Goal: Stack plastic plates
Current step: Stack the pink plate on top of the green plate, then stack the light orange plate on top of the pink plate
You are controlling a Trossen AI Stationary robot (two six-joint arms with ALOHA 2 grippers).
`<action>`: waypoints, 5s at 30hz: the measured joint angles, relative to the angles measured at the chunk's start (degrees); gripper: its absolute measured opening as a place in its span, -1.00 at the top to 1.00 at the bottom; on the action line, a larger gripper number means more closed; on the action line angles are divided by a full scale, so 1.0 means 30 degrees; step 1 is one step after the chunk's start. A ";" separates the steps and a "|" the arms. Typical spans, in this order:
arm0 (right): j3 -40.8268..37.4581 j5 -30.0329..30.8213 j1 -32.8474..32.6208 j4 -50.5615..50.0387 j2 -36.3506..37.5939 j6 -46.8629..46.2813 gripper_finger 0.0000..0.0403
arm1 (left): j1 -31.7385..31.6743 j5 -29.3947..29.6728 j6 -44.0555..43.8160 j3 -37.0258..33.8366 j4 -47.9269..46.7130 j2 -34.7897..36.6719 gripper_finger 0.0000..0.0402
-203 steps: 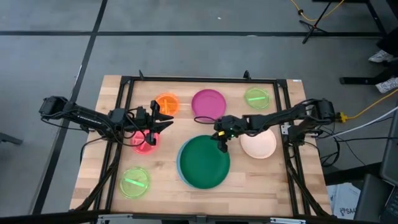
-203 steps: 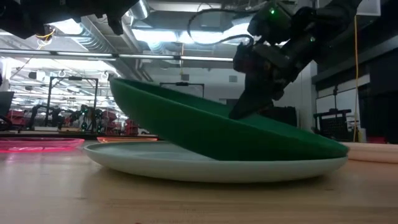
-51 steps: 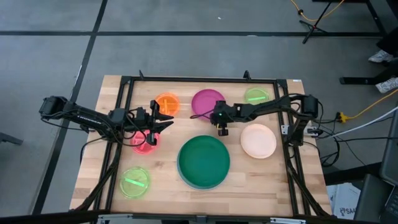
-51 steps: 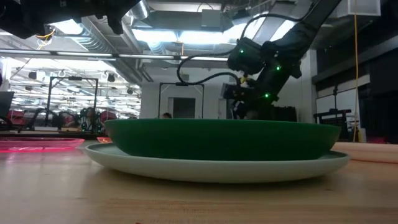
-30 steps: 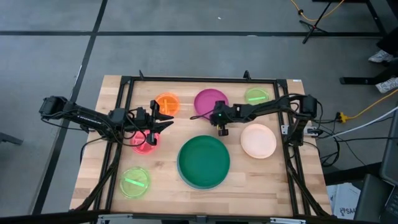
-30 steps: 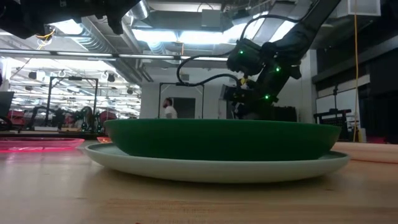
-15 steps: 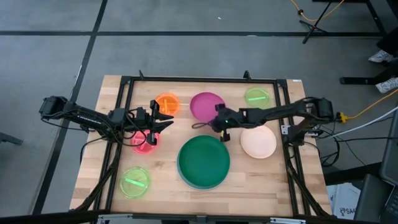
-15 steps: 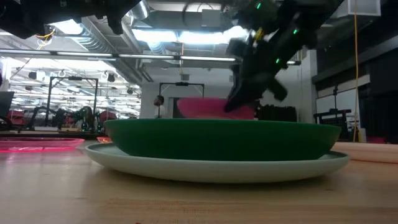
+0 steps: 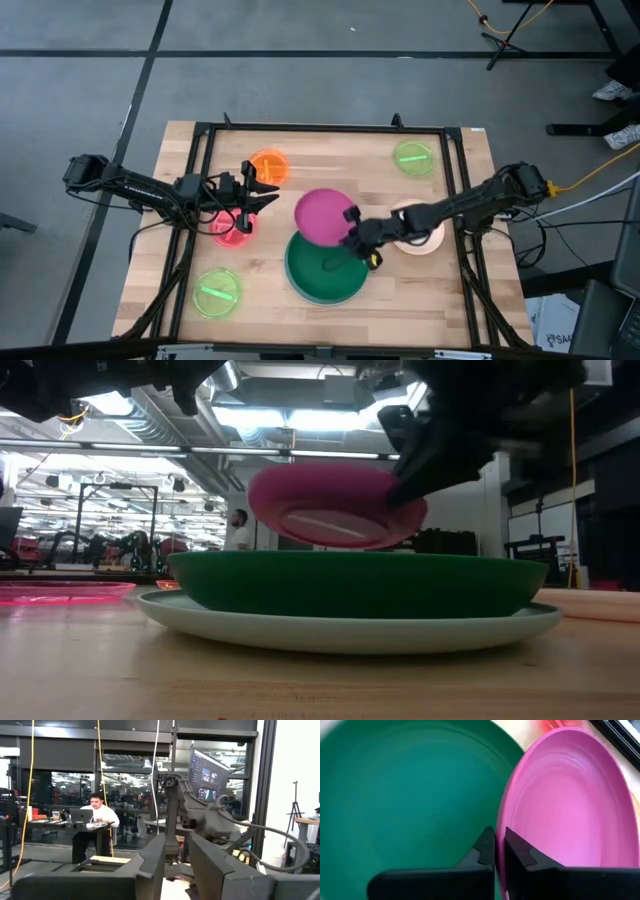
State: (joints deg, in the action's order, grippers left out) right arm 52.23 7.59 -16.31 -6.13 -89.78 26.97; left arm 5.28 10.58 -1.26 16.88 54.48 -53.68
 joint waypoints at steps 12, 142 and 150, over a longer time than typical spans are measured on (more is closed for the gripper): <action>0.0000 -0.1991 -0.2441 0.0849 -0.1989 -0.1678 0.95 | 0.0000 0.0162 0.0000 0.0007 0.0004 0.0001 0.59; -0.1239 0.6220 -0.7558 -1.1370 0.4125 -1.4423 0.98 | 0.0000 0.0167 -0.0080 0.0015 0.0013 0.0003 0.59; -0.1239 0.5731 -0.6777 -0.7179 0.3734 -0.9772 0.97 | 0.0000 0.0169 -0.0080 0.0015 0.0013 0.0001 0.59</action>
State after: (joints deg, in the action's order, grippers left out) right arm 48.51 24.78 -36.64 -27.67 -78.57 -2.34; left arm 5.28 11.09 -1.50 16.93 54.52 -53.67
